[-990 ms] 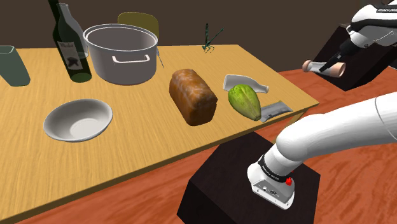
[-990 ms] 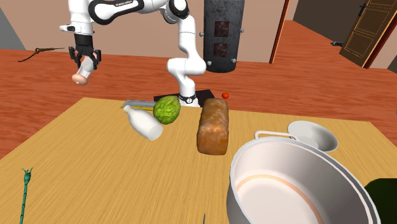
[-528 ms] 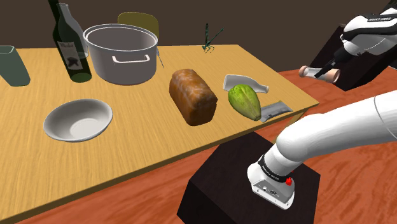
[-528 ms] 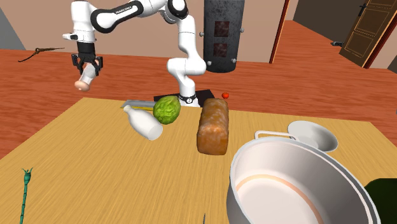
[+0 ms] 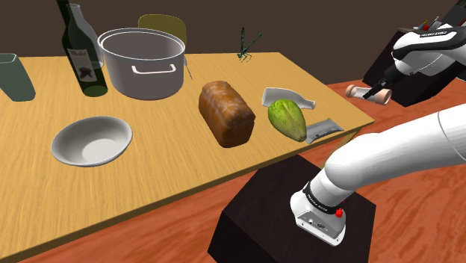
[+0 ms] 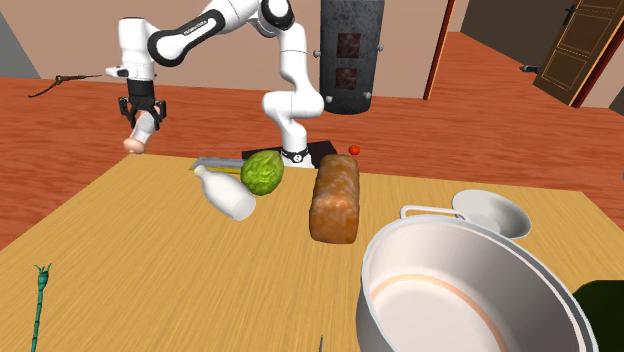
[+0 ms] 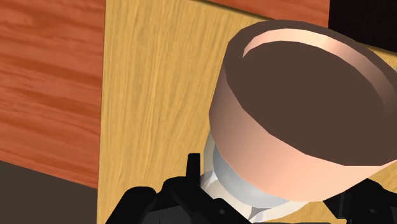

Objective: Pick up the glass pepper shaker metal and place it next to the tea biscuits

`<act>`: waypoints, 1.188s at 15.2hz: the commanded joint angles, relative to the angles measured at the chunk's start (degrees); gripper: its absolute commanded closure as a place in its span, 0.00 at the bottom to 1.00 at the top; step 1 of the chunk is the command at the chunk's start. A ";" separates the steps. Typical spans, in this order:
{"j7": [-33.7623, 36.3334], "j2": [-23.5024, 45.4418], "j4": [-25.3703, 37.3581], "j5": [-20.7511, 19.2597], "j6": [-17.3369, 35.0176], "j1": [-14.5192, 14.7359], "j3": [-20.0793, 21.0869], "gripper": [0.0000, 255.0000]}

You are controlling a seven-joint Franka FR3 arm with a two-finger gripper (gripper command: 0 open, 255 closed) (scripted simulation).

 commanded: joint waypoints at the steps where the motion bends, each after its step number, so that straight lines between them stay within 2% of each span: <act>1: -0.36 0.44 -1.00 0.16 1.54 0.60 -1.09 1.00; 8: -1.96 2.32 -4.35 1.06 7.07 3.64 -5.85 1.00; 14: -3.68 4.20 -6.76 2.31 11.87 8.03 -11.53 1.00; 18: -3.80 4.33 -6.94 2.39 12.26 8.49 -12.09 1.00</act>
